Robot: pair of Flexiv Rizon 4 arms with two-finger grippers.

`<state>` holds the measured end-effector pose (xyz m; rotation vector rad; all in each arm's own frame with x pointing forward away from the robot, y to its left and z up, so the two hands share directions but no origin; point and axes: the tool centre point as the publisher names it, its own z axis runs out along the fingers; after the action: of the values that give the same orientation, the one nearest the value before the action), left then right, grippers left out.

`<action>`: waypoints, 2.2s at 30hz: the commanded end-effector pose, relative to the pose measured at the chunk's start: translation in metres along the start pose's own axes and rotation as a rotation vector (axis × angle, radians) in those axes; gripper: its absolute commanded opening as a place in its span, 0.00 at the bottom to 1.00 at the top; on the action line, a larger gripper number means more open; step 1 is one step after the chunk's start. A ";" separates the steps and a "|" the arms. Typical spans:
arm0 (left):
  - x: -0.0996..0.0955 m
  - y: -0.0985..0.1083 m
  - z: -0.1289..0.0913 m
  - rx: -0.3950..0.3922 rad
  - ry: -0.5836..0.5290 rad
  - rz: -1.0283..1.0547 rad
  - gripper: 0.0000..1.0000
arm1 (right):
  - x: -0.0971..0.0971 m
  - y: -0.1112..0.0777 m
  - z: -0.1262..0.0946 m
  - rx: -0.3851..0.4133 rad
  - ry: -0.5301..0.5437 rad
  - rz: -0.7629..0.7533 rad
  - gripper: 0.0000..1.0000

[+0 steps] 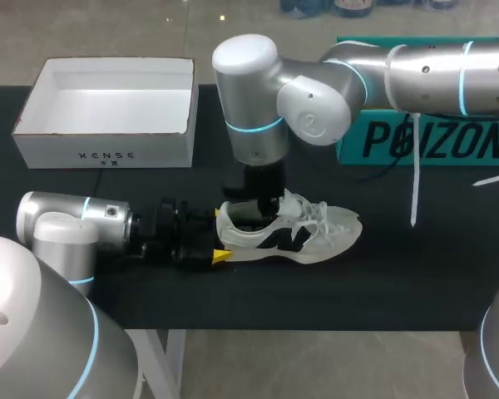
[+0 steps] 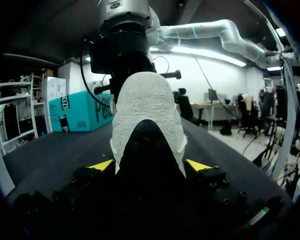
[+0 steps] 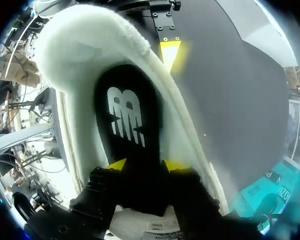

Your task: Take the shoe out of the shoebox, open the shoe tongue, remove and reinsert the insole, then place the shoe into the shoebox

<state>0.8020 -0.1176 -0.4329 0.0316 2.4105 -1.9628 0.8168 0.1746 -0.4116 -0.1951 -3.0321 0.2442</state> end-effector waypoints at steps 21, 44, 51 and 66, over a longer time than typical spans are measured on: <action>0.000 0.001 0.001 -0.001 0.001 0.000 0.00 | 0.021 0.005 0.024 0.035 0.077 -0.021 0.00; 0.000 0.001 0.001 -0.001 0.001 0.000 0.00 | 0.023 -0.001 -0.007 0.057 0.128 -0.048 0.00; 0.000 0.001 0.001 -0.001 0.001 0.000 0.00 | 0.022 -0.008 -0.018 0.037 0.138 -0.051 0.00; 0.000 0.001 0.001 -0.001 0.001 0.000 0.00 | 0.018 -0.017 -0.043 0.009 0.118 -0.045 0.00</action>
<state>0.8006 -0.1168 -0.4329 0.0338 2.4105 -1.9636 0.8040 0.1711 -0.3690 -0.1220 -2.9020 0.2433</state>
